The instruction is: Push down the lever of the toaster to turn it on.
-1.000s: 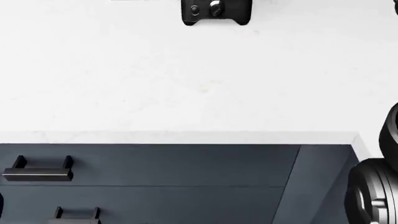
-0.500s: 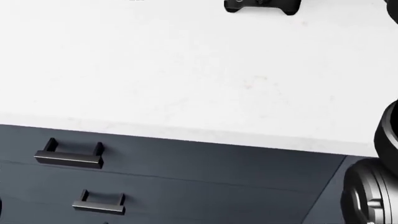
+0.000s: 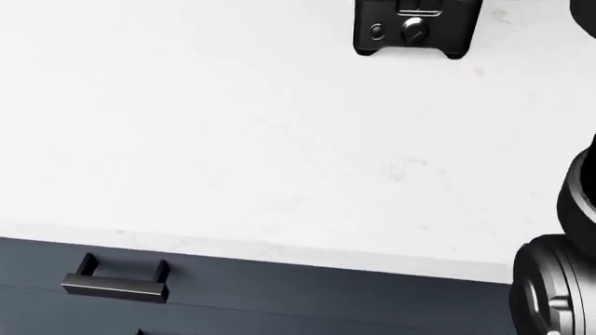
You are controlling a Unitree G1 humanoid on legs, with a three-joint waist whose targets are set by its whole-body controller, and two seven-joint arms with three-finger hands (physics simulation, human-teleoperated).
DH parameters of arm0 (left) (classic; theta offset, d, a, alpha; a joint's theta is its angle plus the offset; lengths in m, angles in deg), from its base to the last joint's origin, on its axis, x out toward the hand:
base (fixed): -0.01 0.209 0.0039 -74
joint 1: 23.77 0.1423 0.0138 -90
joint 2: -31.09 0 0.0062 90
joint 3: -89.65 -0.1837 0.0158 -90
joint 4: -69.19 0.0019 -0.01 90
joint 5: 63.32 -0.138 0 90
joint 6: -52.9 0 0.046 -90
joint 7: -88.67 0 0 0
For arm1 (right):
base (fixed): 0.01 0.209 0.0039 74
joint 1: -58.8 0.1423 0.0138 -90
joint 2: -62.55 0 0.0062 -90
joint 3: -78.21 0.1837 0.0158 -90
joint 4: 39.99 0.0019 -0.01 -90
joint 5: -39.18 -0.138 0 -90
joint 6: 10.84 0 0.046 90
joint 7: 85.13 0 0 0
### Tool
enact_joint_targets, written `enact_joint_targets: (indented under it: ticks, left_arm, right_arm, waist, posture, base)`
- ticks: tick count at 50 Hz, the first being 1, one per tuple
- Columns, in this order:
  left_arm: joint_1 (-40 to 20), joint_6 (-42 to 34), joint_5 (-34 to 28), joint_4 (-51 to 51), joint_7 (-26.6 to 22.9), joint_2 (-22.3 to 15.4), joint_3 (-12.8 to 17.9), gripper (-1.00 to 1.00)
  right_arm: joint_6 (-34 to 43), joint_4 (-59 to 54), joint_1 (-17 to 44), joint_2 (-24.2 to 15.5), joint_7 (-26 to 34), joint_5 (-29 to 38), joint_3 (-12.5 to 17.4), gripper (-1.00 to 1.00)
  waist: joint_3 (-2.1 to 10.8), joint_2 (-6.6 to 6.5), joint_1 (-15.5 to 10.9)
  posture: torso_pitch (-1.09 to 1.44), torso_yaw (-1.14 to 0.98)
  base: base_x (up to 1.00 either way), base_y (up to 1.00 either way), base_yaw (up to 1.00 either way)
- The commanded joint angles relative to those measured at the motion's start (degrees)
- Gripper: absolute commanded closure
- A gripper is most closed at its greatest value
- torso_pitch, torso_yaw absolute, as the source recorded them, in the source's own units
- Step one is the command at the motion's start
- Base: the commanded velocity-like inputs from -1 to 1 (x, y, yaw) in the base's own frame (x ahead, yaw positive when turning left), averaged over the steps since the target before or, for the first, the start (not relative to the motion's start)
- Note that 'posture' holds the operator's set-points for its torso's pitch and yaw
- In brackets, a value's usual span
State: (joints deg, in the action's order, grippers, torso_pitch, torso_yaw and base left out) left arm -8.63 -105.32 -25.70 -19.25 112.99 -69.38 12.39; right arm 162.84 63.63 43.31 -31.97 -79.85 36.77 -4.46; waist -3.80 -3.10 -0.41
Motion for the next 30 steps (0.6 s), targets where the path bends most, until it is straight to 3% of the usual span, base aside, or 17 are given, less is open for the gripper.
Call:
enact_joint_targets:
  ticks: [1,4,9,11,12,13,14,15,19,21,22,23,25,26,28,30]
  left_arm:
    - [-2.27,1.57,0.06,-1.18,-0.07,-0.34,0.20,-1.00]
    - [-2.14,1.15,0.34,-1.66,0.29,-0.22,0.39,-1.00]
    - [-1.82,1.27,0.50,-1.84,0.26,-0.36,0.38,-1.00]
    - [-2.08,0.90,0.71,-1.97,0.56,-0.36,0.52,-1.00]
    - [-2.05,0.89,0.76,-2.01,0.61,-0.35,0.52,-1.00]
    - [-2.01,0.91,0.79,-2.03,0.68,-0.33,0.50,-1.00]
    - [-1.82,1.09,0.78,-2.01,0.61,-0.32,0.42,-1.00]
    - [-1.78,1.18,0.79,-1.97,0.60,-0.33,0.40,-1.00]
    - [-1.93,1.17,0.89,-1.91,0.65,-0.46,0.36,-1.00]
    - [-1.73,1.15,0.99,-2.11,0.72,-0.39,0.36,-1.00]
    - [-1.58,1.19,1.01,-2.20,0.69,-0.36,0.30,-1.00]
    - [-1.88,0.92,1.11,-2.19,0.86,-0.33,0.34,-1.00]
    - [-2.08,0.69,1.24,-2.24,1.10,-0.28,0.41,-1.00]
    - [-1.91,0.82,1.26,-2.32,1.09,-0.23,0.37,-1.00]
    - [-1.56,1.15,1.23,-2.34,0.99,-0.18,0.29,-1.00]
    - [-1.51,1.13,1.22,-2.39,1.03,-0.29,0.30,-1.00]
  right_arm:
    - [-1.34,0.74,2.19,-0.89,-0.24,0.29,0.77,-1.00]
    - [-1.65,0.75,1.76,-0.90,-0.21,0.27,0.77,-1.00]
    - [-1.11,1.22,1.87,-0.92,-0.27,0.29,0.76,-1.00]
    - [-1.07,1.18,1.93,-0.91,-0.28,0.30,0.72,-1.00]
    - [-1.06,1.18,1.96,-0.88,-0.30,0.30,0.70,-1.00]
    - [-1.05,1.17,1.99,-0.85,-0.30,0.30,0.71,-1.00]
    - [-1.16,1.18,1.85,-0.85,-0.31,0.31,0.76,-1.00]
    - [-1.05,1.29,1.80,-0.82,-0.34,0.32,0.73,-1.00]
    - [-1.04,1.17,1.91,-0.99,-0.20,0.33,0.55,-1.00]
    - [-1.13,1.23,2.11,-0.88,-0.26,0.37,0.58,-1.00]
    - [-1.29,1.26,2.12,-0.87,-0.28,0.40,0.71,-1.00]
    - [-1.50,1.19,2.06,-0.95,-0.26,0.40,0.78,-1.00]
    - [-1.24,1.02,2.67,-1.03,-0.33,0.43,0.71,-1.00]
    - [-1.52,0.84,2.62,-1.10,-0.28,0.44,0.65,-1.00]
    - [-1.67,0.64,2.72,-1.12,-0.28,0.46,0.62,-1.00]
    - [-1.55,0.68,2.81,-1.08,-0.31,0.50,0.57,-1.00]
  waist:
    - [1.94,-1.49,0.94]
    - [2.49,-0.21,0.67]
    - [1.93,2.32,0.37]
    - [2.11,4.34,-0.03]
    - [2.57,6.01,-0.26]
    - [3.16,6.37,-0.75]
    - [2.56,5.25,-0.06]
    - [2.17,6.16,-0.34]
    - [2.43,4.73,-0.15]
    - [0.42,4.29,0.15]
    - [0.14,3.72,0.38]
    - [0.09,2.77,0.60]
    - [1.11,-0.67,1.17]
    - [0.21,2.21,1.08]
    - [1.18,2.06,0.76]
    - [1.23,2.53,0.66]
  posture:
    - [0.00,0.00]
    - [0.00,0.00]
    - [0.00,0.00]
    - [0.00,0.00]
    - [0.00,0.00]
    - [0.00,0.00]
    - [0.00,0.00]
    - [0.00,0.00]
    - [0.00,0.00]
    - [0.00,0.00]
    - [0.00,0.00]
    - [0.00,0.00]
    - [0.00,0.00]
    - [0.00,0.00]
    - [0.00,0.00]
    - [0.00,0.00]
  base:
    - [0.16,0.05,0.00]
    - [0.16,0.04,0.00]
    - [0.16,0.04,0.00]
    - [0.16,0.05,0.00]
    - [0.16,0.05,0.00]
    - [0.15,0.05,0.00]
    - [0.16,0.05,0.00]
    - [0.14,0.05,0.00]
    - [0.12,0.04,0.00]
    - [0.00,0.00,0.00]
    - [0.00,0.00,0.00]
    - [0.00,0.00,0.00]
    - [0.00,0.00,0.00]
    - [0.00,0.00,0.00]
    - [0.00,0.00,0.00]
    - [0.00,0.00,0.00]
